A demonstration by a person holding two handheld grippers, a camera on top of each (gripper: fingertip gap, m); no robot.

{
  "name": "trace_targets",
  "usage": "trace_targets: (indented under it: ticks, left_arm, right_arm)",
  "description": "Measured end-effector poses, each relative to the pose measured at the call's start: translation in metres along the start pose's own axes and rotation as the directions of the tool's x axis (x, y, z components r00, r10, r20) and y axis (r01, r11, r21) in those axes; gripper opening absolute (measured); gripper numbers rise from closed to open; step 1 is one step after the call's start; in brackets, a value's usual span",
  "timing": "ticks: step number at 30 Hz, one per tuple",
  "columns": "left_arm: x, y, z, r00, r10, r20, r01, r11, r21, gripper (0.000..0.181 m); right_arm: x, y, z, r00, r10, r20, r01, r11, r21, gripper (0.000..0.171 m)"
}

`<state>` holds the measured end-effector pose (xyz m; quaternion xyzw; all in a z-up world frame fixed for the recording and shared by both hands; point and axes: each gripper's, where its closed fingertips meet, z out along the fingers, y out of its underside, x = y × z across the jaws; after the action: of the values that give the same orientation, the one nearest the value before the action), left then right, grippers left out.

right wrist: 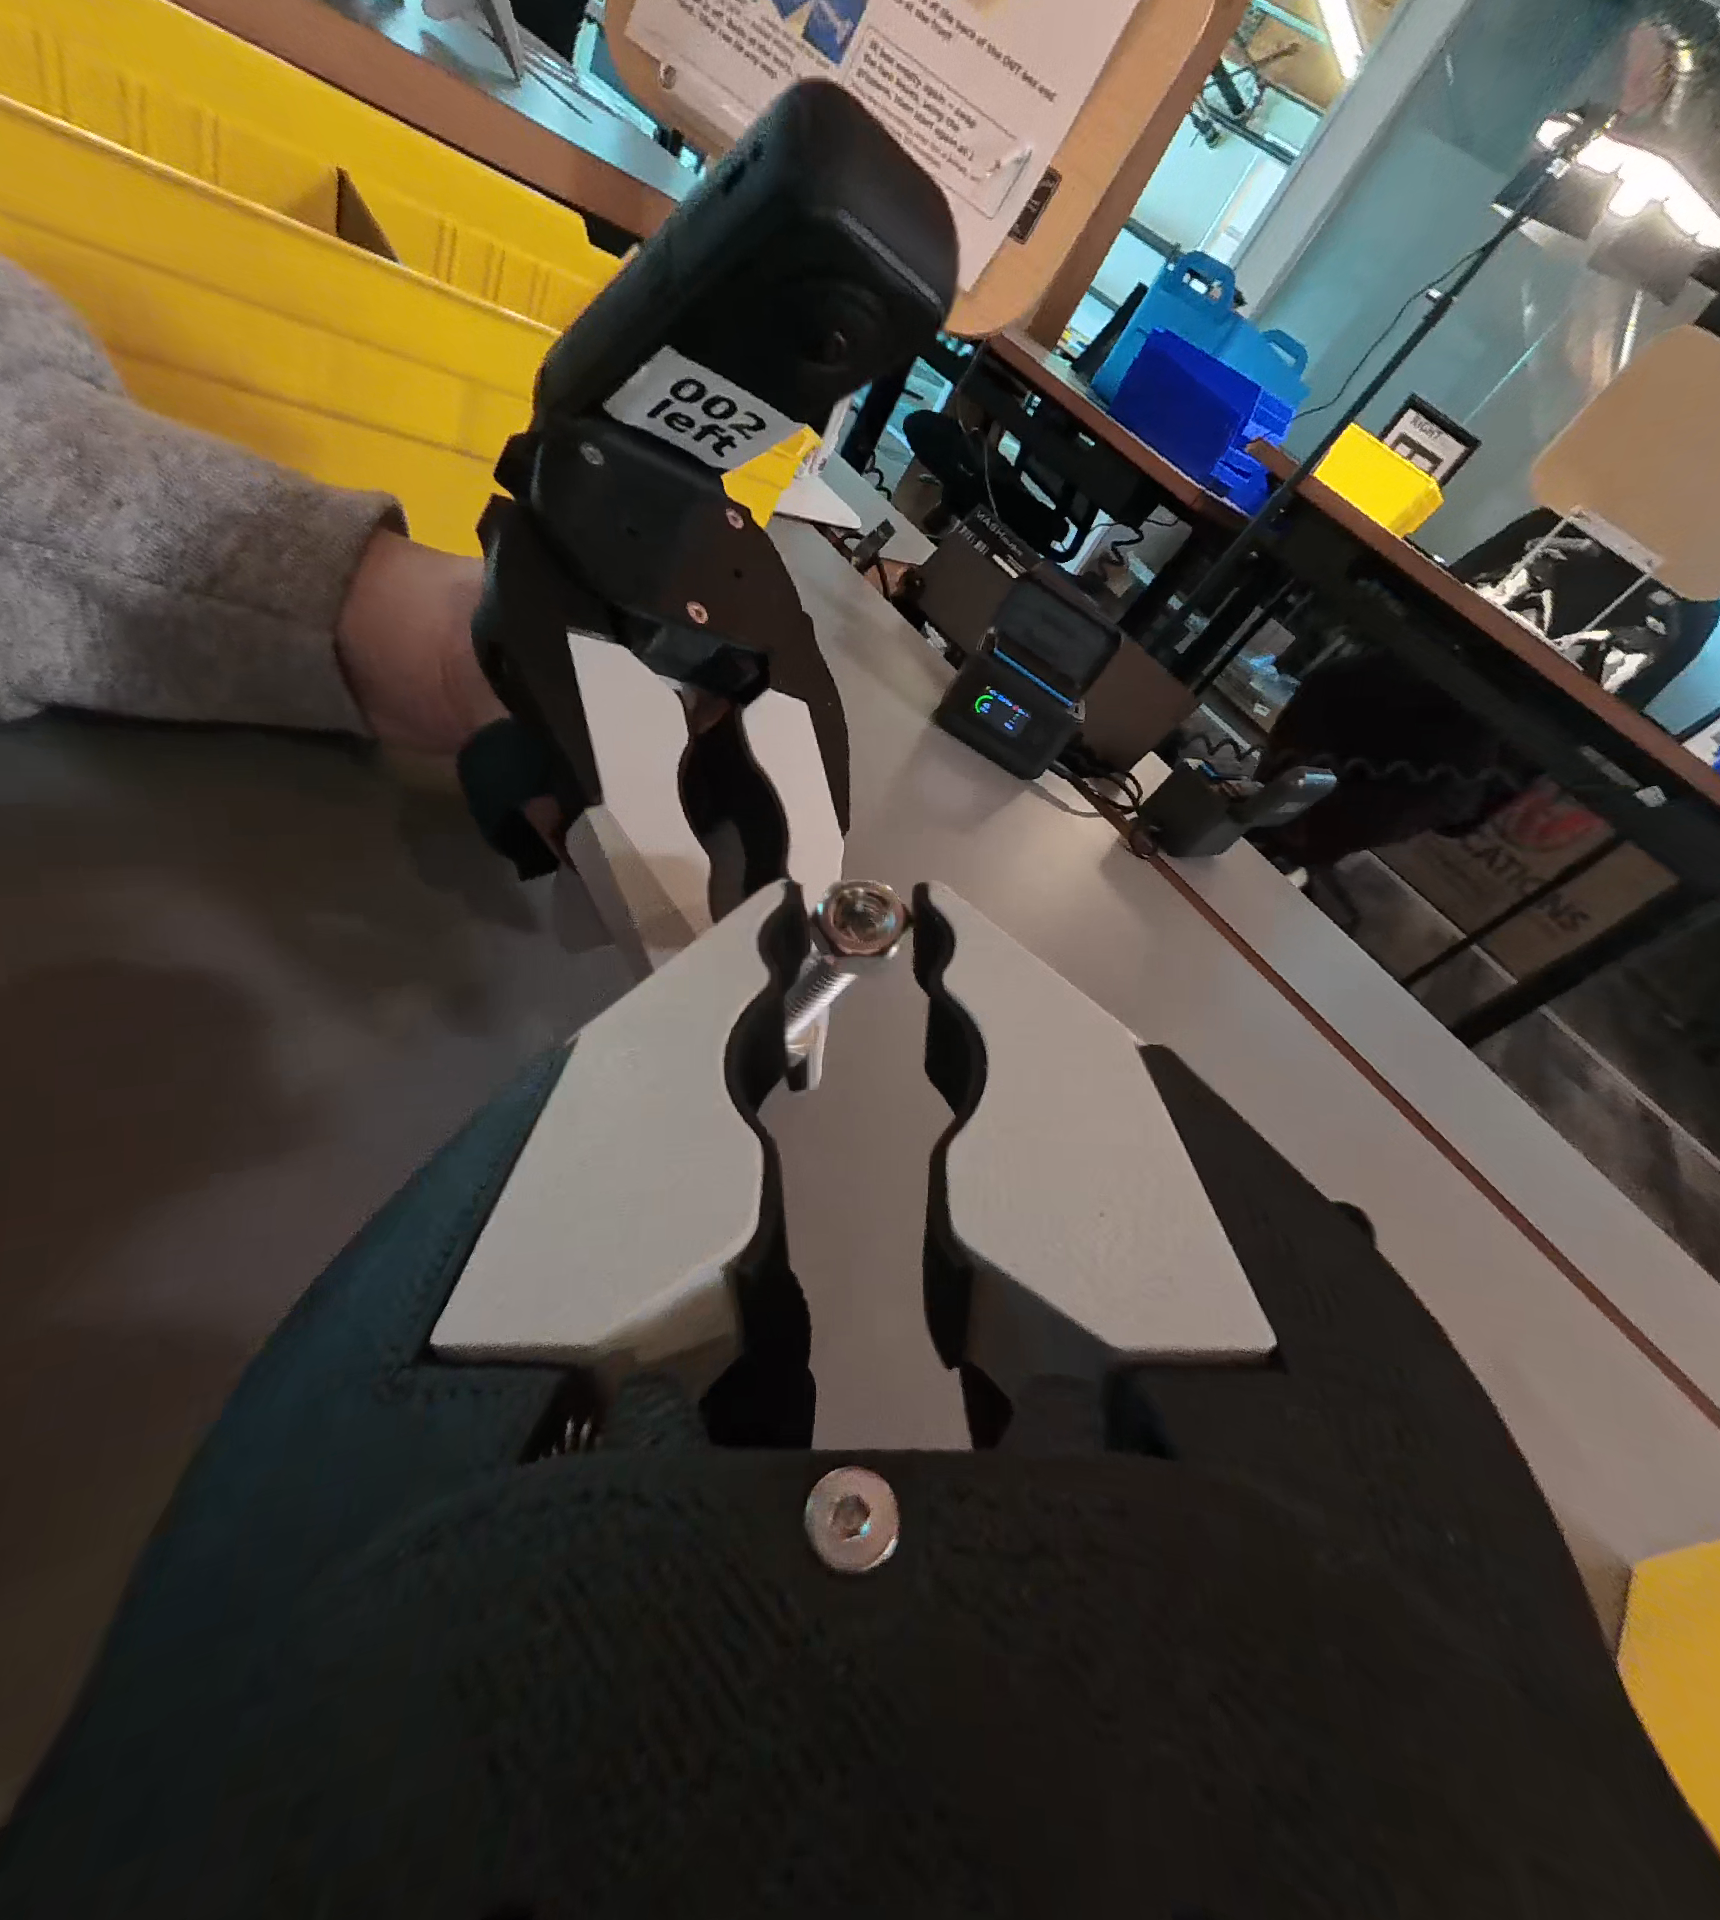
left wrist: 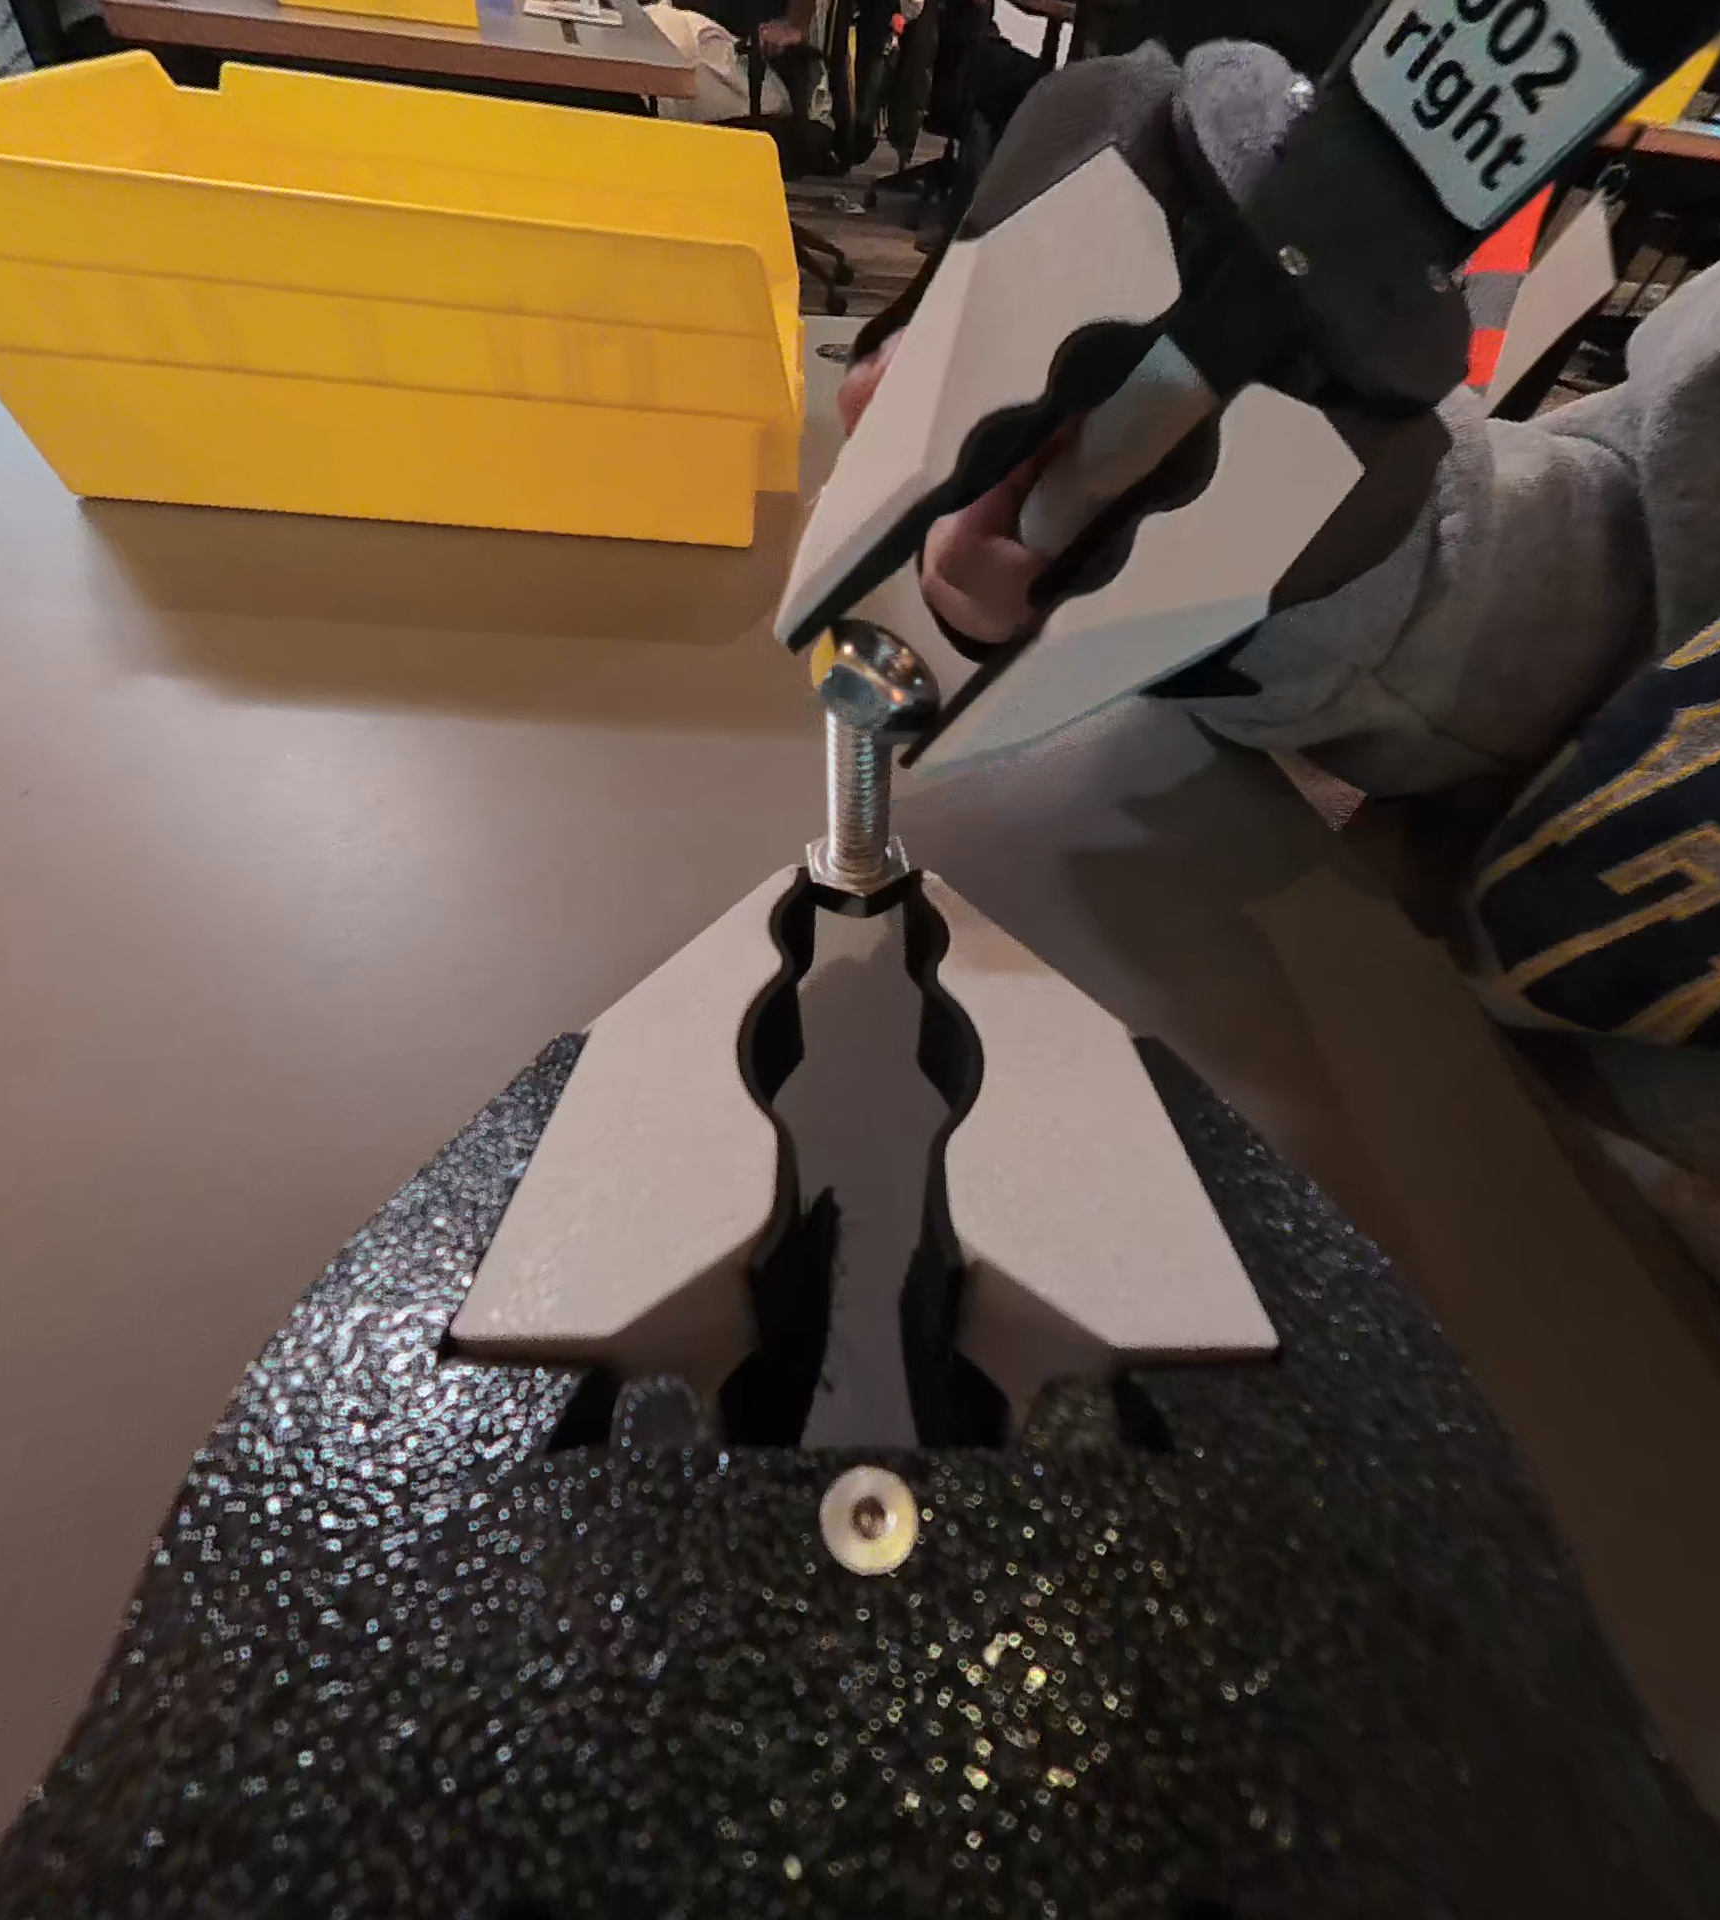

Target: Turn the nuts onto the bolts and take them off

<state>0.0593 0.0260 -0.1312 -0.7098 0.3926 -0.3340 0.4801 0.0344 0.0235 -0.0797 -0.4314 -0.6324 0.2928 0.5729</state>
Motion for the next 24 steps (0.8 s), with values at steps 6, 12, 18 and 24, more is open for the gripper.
trace_targets:
  ticks: [6,12,18,24]
  left_arm:
    - [0.006,0.004,0.002,0.998,0.059,-0.015,-0.059,0.998,-0.03,0.015]
    - [0.004,0.005,0.003,0.998,0.064,0.0,-0.064,0.997,-0.037,0.015]
    - [-0.003,0.005,0.003,0.999,0.01,0.034,-0.008,0.999,-0.041,0.015]
    - [-0.003,0.004,0.004,0.999,-0.005,0.038,0.006,0.999,-0.032,0.015]
  right_arm:
    - [-0.007,0.0,-0.003,0.974,0.171,0.147,-0.172,0.985,-0.009,0.018]
    - [-0.006,0.004,-0.007,0.897,0.366,0.25,-0.363,0.93,-0.058,0.018]
    - [0.002,0.008,0.004,0.892,0.434,0.124,-0.431,0.901,-0.052,0.018]
    - [-0.005,0.022,0.017,0.908,0.413,-0.064,-0.417,0.908,-0.053,0.018]
